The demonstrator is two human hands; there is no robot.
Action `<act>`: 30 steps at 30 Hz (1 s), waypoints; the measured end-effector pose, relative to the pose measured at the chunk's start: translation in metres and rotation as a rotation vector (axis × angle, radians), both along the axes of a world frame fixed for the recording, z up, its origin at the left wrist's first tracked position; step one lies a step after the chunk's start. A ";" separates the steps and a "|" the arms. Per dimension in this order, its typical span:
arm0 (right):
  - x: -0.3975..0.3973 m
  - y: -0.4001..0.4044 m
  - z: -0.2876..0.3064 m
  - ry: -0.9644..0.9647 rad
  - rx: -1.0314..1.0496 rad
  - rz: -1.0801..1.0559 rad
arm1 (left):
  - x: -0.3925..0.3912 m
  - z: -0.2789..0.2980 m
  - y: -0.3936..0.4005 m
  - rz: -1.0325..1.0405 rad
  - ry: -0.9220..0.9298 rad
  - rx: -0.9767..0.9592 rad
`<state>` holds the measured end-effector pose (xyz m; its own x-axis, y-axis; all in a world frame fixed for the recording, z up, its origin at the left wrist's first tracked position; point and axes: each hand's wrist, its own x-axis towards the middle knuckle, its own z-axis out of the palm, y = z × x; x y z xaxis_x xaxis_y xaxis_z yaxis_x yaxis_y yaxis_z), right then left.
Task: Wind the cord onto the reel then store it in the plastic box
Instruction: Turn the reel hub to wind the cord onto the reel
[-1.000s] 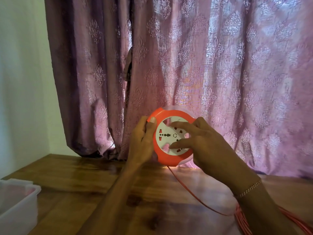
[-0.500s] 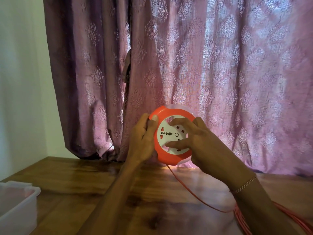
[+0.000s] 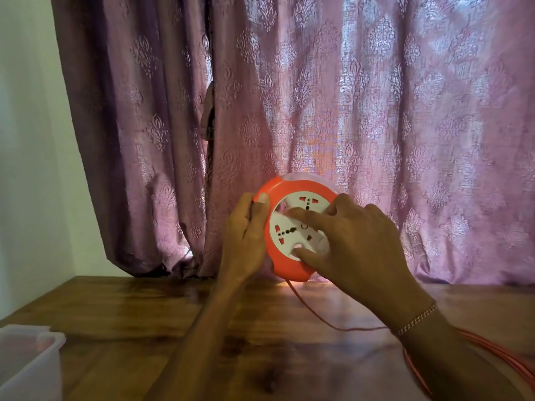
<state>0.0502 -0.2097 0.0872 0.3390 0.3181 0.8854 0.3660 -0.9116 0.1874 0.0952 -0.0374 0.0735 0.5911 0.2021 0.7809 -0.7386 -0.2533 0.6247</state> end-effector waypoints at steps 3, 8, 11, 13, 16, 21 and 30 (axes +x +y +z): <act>0.003 0.006 -0.003 0.000 0.142 0.008 | 0.001 0.000 0.000 0.007 -0.004 0.002; 0.004 0.005 -0.003 0.004 0.154 0.050 | 0.004 -0.001 0.005 0.031 0.020 0.003; 0.004 -0.003 0.005 -0.043 0.114 0.148 | 0.005 0.000 0.006 0.030 0.042 -0.026; 0.006 -0.012 0.008 -0.011 -0.002 0.212 | 0.004 0.001 0.006 0.025 0.049 -0.035; 0.009 -0.017 0.009 0.115 -0.164 0.245 | 0.002 0.001 0.005 0.056 0.023 -0.016; 0.012 -0.010 0.007 0.142 -0.205 0.245 | 0.001 0.001 0.003 0.043 0.034 0.002; 0.008 -0.005 0.004 0.061 -0.232 0.151 | 0.002 0.000 0.001 -0.002 0.019 -0.013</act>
<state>0.0587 -0.2149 0.0909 0.3227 0.5610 0.7623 0.5110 -0.7812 0.3586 0.0968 -0.0362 0.0732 0.6060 0.2108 0.7670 -0.7273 -0.2437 0.6417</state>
